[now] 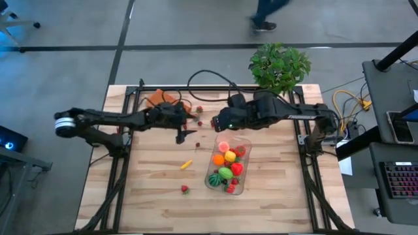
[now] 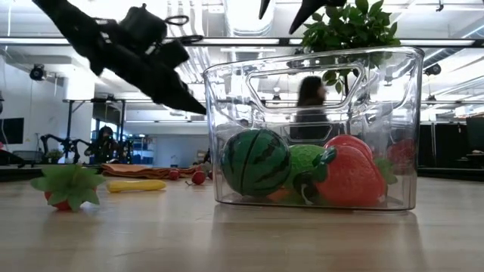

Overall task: Pick and placing Produce into tupperware
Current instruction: Put the strawberry into the transparent bin

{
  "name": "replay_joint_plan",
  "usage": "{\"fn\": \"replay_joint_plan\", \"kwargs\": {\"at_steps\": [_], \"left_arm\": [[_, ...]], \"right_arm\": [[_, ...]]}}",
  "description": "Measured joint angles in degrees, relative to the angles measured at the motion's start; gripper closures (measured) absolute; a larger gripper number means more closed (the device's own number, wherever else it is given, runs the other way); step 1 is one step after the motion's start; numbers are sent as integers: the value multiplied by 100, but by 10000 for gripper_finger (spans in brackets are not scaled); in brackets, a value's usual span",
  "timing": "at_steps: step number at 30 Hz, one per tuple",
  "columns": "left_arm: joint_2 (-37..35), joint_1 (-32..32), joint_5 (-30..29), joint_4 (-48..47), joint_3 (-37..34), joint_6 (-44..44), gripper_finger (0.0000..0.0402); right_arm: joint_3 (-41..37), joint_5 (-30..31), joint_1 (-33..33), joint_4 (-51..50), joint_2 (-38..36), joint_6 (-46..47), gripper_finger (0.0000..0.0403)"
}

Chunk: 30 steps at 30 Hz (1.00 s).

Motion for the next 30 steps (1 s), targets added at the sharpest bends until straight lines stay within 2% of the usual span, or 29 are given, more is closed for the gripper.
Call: {"fn": "replay_joint_plan", "kwargs": {"at_steps": [3,9,13,23,30], "left_arm": [[671,0,101,557,122,39,117],[1931,0,263,498,870,-38,117],[2492,16,-220,278,1458,-572,117],[3255,40,-362,-1158,2641,-933,117],[3405,58,-452,-1183,2728,-1204,117]], "right_arm": [[7,29,0,10,-75,-89,105],[2,20,40,7,-112,-97,105],[2,17,79,-4,-126,-104,110],[0,60,90,-182,-126,-253,110],[-2,205,90,-295,-126,-300,117]]}}
